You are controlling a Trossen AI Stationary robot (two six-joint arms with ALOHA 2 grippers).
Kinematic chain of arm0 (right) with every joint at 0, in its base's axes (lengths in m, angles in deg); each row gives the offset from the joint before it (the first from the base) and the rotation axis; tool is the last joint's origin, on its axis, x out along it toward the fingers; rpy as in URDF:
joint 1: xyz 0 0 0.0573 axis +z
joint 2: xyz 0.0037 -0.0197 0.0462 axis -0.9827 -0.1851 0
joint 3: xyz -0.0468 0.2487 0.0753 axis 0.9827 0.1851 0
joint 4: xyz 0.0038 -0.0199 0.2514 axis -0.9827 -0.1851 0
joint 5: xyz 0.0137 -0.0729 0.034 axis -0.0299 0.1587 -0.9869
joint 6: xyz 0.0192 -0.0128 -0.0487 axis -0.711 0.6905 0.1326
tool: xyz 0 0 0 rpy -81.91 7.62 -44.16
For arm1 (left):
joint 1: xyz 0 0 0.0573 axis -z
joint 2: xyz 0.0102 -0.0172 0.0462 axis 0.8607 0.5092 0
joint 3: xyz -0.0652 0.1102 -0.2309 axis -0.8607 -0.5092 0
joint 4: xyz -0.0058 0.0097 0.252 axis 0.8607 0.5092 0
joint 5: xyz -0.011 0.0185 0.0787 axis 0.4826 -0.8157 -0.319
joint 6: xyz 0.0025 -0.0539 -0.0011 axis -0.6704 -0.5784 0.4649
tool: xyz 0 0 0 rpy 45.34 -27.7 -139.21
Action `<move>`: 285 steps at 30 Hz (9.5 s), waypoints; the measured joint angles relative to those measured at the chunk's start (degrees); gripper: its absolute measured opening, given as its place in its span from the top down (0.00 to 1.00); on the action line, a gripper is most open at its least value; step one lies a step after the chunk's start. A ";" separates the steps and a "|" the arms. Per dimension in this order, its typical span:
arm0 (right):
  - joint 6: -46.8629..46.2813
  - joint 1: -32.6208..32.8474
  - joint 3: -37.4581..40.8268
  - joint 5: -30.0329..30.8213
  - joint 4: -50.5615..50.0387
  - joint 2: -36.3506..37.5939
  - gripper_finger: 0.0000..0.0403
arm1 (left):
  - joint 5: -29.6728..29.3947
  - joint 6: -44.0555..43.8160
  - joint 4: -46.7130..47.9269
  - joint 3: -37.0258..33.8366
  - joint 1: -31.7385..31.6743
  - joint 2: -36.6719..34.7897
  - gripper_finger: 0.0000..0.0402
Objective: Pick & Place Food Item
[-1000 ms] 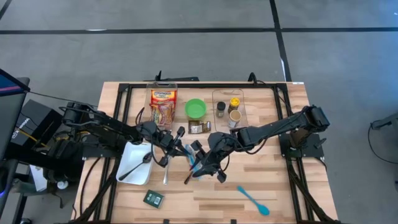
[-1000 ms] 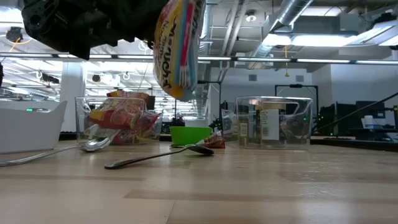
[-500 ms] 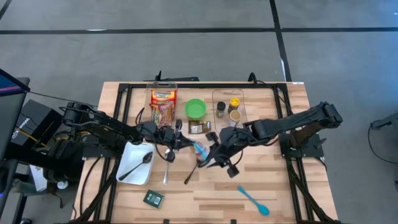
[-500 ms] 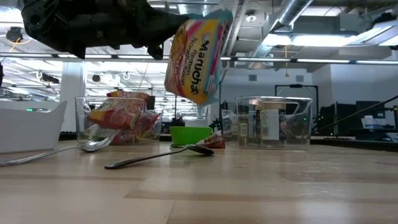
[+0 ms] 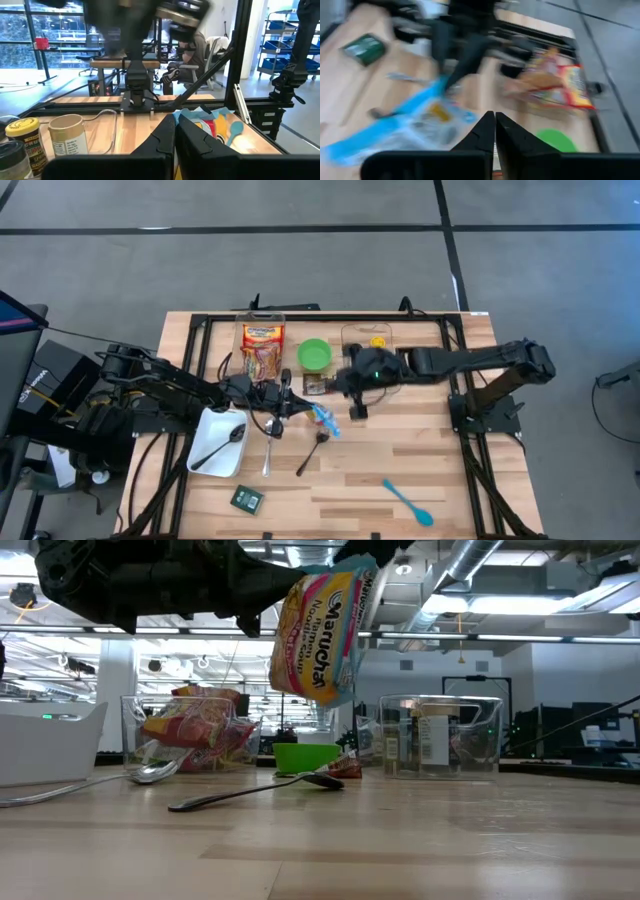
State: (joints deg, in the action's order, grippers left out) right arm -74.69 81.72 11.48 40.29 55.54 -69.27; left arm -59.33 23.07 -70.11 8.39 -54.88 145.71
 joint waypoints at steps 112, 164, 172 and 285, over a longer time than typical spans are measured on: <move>-6.12 -18.46 0.02 -1.09 -0.73 0.01 1.00 | 6.49 1.74 58.33 0.00 -56.98 -27.61 1.00; -2.03 -15.41 0.09 -1.11 -0.77 -4.45 1.00 | 16.61 -17.84 70.45 -0.04 -56.96 -37.00 0.71; -1.42 -14.66 0.09 -1.11 -3.58 -4.45 1.00 | 16.61 -17.84 66.68 -0.04 -56.98 -37.00 0.64; -98.87 46.00 0.07 -11.63 -29.98 -21.37 1.00 | 25.75 -6.84 39.08 0.02 -16.81 -36.98 0.99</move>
State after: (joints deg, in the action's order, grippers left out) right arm -173.56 127.72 11.55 28.66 25.56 -90.64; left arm -33.58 16.23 -31.03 8.41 -71.69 108.73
